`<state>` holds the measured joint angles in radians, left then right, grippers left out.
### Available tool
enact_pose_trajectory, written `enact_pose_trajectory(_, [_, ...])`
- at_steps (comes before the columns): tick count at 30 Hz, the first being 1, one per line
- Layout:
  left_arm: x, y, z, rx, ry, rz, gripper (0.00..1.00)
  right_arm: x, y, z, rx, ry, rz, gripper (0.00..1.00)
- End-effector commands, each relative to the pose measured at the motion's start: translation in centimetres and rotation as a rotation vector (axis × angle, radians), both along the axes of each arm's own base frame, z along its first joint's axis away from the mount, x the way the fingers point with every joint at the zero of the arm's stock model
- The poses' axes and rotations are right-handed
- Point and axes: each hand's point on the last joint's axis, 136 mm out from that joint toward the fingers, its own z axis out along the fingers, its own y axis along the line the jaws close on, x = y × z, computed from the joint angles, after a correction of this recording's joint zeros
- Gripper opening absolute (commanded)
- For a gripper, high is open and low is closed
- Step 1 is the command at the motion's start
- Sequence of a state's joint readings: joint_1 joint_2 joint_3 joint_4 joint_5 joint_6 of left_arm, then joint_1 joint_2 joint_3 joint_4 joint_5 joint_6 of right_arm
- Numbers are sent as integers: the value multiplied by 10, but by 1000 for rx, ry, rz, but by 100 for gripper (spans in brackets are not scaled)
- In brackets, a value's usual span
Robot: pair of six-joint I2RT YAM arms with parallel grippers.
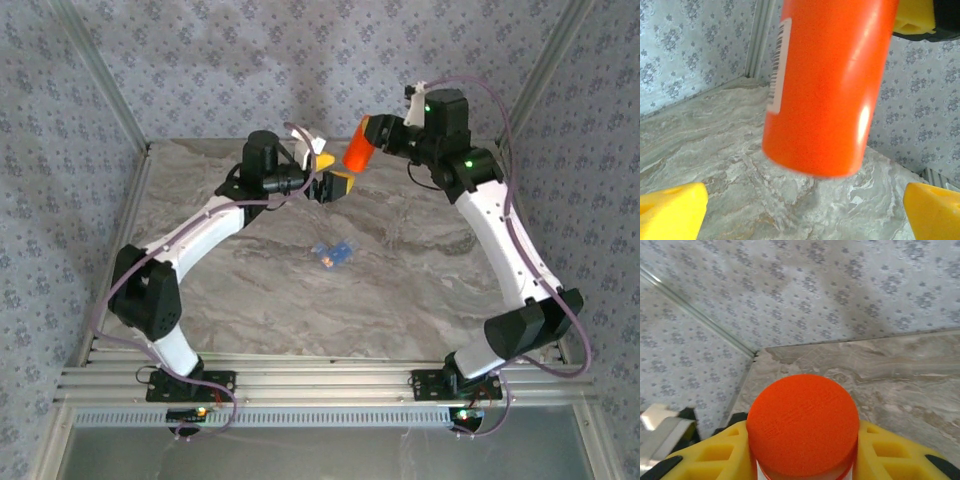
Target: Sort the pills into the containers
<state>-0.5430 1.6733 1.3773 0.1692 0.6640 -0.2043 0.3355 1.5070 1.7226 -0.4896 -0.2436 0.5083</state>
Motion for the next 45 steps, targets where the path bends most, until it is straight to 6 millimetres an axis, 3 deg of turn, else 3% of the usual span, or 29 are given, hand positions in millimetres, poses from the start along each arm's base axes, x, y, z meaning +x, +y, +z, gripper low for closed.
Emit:
enact_pose_trajectory(1, [-2, 17, 30, -47, -77, 72, 100, -6, -24, 10, -32, -68, -81, 32])
enact_pose_trajectory(10, [21, 65, 2, 1, -43, 347, 100, -8, -75, -52, -214, -81, -286, 32])
enact_pose_trajectory(19, [39, 113, -25, 73, -26, 637, 100, -13, -102, -117, -398, -102, -428, 33])
enact_pose_trajectory(29, [38, 125, -38, 119, 2, 692, 99, -14, -121, -191, -499, -74, -536, 33])
enact_pose_trajectory(37, [37, 128, -45, 134, 4, 699, 100, -21, -122, -247, -513, -28, -562, 34])
enact_pose_trajectory(45, [38, 129, -53, 142, 10, 707, 100, -29, -117, -283, -532, 28, -567, 39])
